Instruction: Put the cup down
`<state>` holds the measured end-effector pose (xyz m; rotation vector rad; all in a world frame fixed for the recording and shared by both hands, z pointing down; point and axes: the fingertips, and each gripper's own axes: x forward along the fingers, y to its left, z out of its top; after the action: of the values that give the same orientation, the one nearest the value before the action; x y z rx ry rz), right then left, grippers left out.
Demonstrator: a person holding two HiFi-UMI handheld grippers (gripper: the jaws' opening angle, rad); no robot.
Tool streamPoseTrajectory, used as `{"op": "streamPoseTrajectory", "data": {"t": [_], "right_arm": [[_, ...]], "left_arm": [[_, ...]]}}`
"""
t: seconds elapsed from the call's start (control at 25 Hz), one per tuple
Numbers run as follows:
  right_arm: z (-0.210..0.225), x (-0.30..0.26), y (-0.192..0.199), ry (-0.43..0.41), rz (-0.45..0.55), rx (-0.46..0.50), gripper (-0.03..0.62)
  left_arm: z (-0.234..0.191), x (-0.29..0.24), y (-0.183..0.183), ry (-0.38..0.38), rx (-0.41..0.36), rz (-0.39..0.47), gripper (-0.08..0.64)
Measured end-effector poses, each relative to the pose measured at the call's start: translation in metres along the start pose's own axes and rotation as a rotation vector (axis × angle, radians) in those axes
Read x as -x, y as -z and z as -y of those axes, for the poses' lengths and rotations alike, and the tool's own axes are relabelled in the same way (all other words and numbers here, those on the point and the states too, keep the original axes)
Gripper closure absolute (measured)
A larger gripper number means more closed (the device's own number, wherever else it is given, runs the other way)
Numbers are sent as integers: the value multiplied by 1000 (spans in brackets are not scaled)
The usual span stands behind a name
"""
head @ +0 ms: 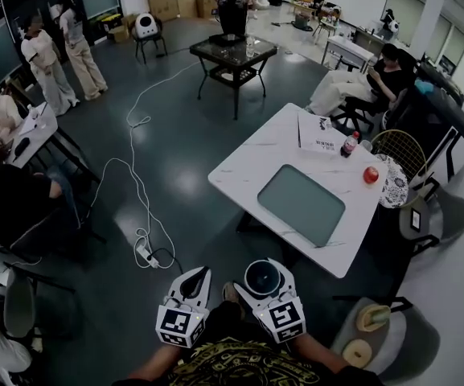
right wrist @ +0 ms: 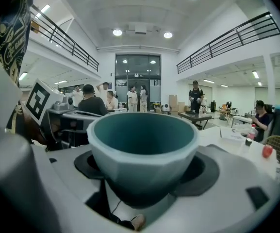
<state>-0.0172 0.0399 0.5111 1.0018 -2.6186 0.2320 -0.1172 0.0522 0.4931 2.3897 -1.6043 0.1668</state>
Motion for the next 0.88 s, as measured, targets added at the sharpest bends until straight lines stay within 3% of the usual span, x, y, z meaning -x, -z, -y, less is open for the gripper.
{"op": "streamPoseTrajectory", "data": {"t": [0.64,0.88], "right_arm": [[101,-24,-5,180,-6,-107,213],[130,-38,-14,221,-16,-101,213]], "left_arm": [[11,-124,-17,198,-50,-83,549],[7,-160,-28,239,-51,-77,549]]}}
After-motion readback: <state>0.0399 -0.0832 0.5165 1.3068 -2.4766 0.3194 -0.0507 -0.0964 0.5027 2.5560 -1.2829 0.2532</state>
